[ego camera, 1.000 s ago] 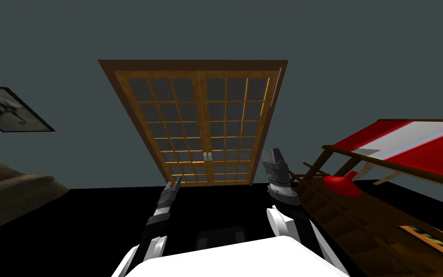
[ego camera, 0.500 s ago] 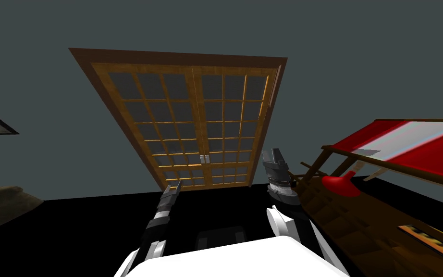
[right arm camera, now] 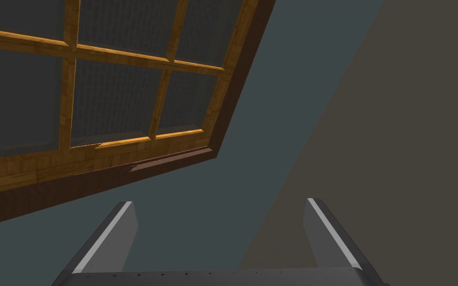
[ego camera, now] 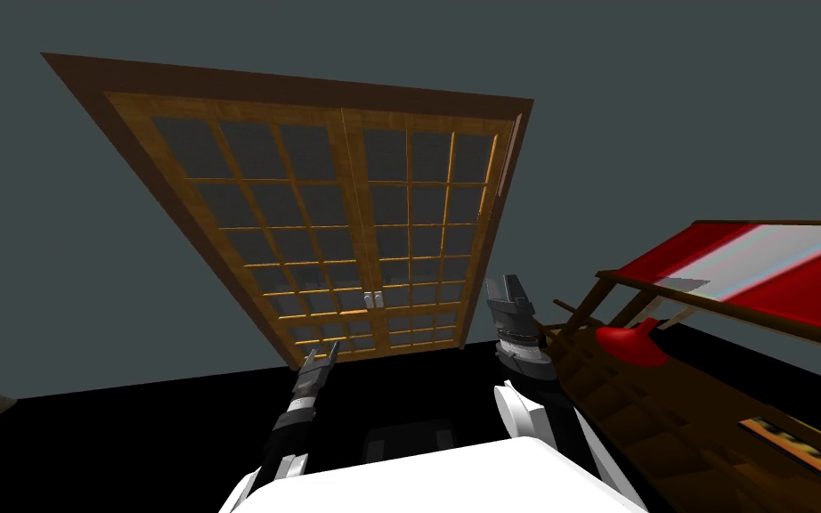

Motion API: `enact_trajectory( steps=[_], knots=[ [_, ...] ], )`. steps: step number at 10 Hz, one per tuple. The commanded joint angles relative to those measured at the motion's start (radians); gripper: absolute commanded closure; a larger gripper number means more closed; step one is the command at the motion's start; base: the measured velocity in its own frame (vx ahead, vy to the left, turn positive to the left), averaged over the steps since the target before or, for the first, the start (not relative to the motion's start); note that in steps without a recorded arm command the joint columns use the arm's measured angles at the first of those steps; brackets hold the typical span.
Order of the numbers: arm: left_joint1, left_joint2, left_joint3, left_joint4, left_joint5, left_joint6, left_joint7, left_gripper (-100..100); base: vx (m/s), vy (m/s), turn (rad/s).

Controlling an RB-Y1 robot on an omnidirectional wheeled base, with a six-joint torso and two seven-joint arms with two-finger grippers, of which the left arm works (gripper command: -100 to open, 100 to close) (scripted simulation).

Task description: Pull the door open

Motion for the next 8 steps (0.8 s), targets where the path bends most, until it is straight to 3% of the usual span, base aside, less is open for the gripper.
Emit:
enact_trajectory(
  steps=[1, 8],
  knots=[
    [-0.010, 0.002, 0.006, 0.036, -0.006, -0.010, -0.029, -100, 0.108, 0.010, -0.066],
    [-0.048, 0.000, 0.028, 0.188, -0.035, -0.050, -0.154, -100, 0.120, 0.003, -0.067]
  ],
)
